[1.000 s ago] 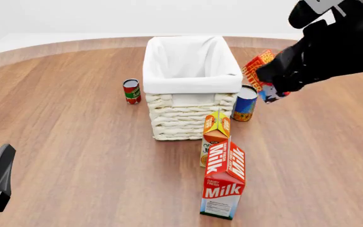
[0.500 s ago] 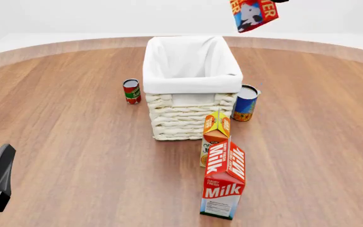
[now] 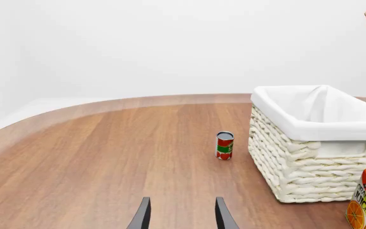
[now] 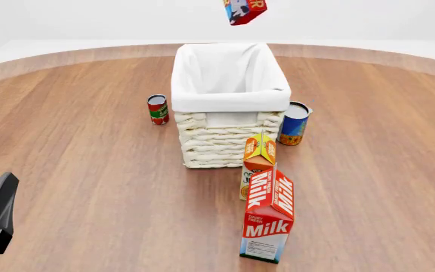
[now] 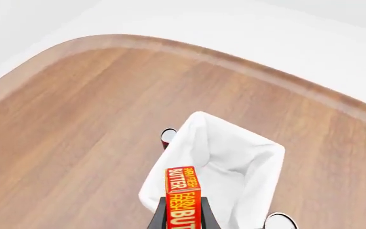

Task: Pick up the butter and put it in the basket.

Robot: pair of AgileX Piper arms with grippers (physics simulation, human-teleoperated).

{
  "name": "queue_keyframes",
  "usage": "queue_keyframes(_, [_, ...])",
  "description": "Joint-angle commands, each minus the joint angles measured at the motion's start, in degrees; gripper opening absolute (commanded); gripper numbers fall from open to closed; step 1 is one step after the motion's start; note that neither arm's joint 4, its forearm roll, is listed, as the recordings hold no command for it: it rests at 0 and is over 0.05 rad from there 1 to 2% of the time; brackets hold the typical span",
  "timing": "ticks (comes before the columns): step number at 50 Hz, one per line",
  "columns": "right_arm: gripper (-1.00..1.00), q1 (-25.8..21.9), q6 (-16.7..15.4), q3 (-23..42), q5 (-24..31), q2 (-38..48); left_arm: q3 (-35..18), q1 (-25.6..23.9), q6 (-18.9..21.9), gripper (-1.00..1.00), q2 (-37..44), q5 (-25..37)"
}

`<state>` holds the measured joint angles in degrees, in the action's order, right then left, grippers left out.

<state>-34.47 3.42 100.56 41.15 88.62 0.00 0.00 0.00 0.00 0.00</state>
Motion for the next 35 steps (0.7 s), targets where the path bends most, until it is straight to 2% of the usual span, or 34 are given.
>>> queue_keyframes(1, [-1.0, -1.7, 0.8, 7.2, 2.5, 7.3, 0.0, 0.0, 0.0, 1.0, 0.0, 0.0])
queue_keyframes(3, [-1.0, -0.1, -0.1, 9.6, 3.9, 9.4, 0.0, 0.0, 0.0, 1.0, 0.0, 0.0])
queue_keyframes(11, [-1.0, -0.2, 0.2, 16.6, 8.1, 13.7, 0.0, 0.0, 0.0, 1.0, 0.0, 0.0])
queue_keyframes(14, [-1.0, 0.5, -0.3, 20.6, 10.5, 16.2, 0.0, 0.0, 0.0, 1.0, 0.0, 0.0])
queue_keyframes(15, [-1.0, 1.5, 0.5, 22.7, 11.4, 17.6, 0.0, 0.0, 0.0, 1.0, 0.0, 0.0])
queue_keyframes(18, [-1.0, 2.0, 0.0, 24.1, 11.8, 18.9, 0.0, 0.0, 0.0, 1.0, 0.0, 0.0])
queue_keyframes(31, [-1.0, 3.0, 0.7, 21.5, 9.6, 21.3, 0.0, 0.0, 0.0, 1.0, 0.0, 0.0])
queue_keyframes(35, [-1.0, 2.9, 0.4, 18.6, 8.1, 21.4, 0.0, 0.0, 0.0, 1.0, 0.0, 0.0])
